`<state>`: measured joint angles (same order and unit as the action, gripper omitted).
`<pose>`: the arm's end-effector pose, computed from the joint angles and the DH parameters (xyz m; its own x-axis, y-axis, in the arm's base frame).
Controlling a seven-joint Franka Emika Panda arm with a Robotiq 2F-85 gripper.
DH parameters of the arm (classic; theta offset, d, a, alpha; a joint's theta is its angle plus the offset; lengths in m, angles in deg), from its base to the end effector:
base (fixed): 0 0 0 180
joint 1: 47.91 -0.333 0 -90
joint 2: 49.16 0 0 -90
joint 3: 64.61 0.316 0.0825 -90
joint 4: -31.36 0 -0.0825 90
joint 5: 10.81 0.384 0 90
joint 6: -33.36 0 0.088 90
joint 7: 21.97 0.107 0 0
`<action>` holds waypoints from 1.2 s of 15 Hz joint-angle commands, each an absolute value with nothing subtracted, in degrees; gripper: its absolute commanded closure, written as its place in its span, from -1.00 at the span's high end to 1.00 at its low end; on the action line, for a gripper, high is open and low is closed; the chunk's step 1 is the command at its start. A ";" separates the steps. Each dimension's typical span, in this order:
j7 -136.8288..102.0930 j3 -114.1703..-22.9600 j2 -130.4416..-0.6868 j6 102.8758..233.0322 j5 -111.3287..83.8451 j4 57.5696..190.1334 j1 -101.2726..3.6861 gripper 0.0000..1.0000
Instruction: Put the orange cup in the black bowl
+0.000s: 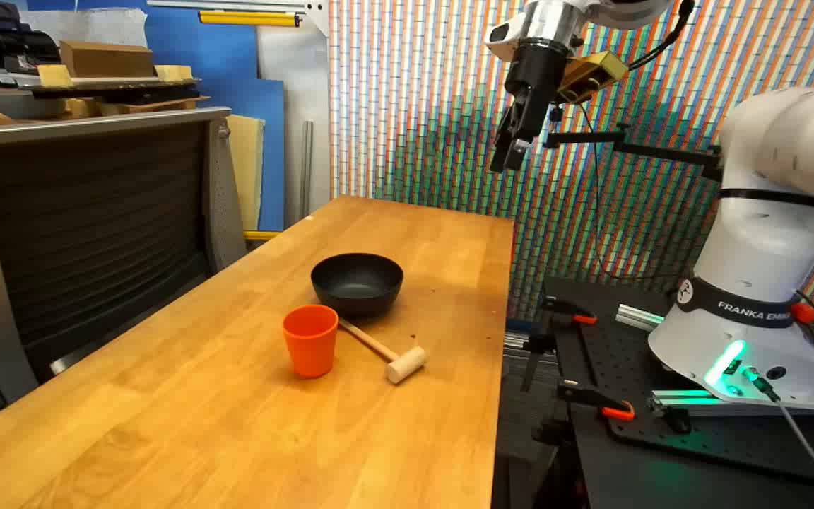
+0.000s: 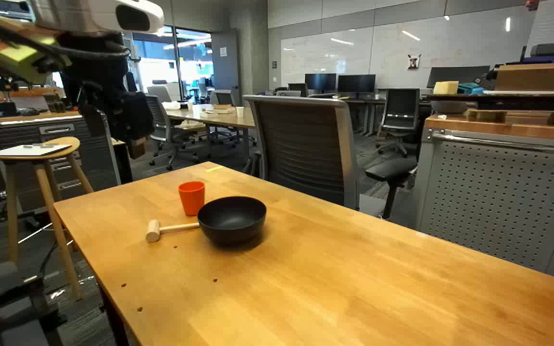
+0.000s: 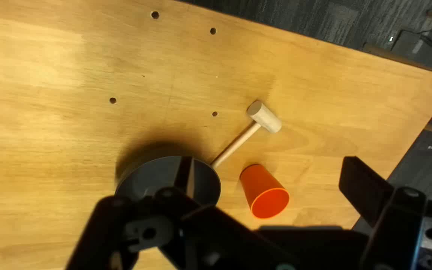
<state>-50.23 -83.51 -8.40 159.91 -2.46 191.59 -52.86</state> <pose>0.3275 -0.0659 0.4044 0.9556 0.1976 0.2187 0.2520 -0.9327 -0.2581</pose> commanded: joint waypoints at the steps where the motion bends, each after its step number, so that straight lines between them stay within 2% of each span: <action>1: -50.77 -82.57 -8.58 159.64 -1.70 191.47 -51.96 1.00; 6: -50.77 -82.57 -8.58 159.64 -1.70 191.47 -51.96 1.00; 9: -46.01 -78.57 -13.88 162.27 -2.64 189.35 -52.22 1.00; 14: -38.21 -68.80 -30.02 171.02 -3.89 182.26 -54.78 1.00; 18: -32.70 -62.72 -43.41 173.17 -8.42 174.33 -54.45 1.00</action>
<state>-36.76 -65.86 -32.21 172.04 -4.72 182.39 -54.79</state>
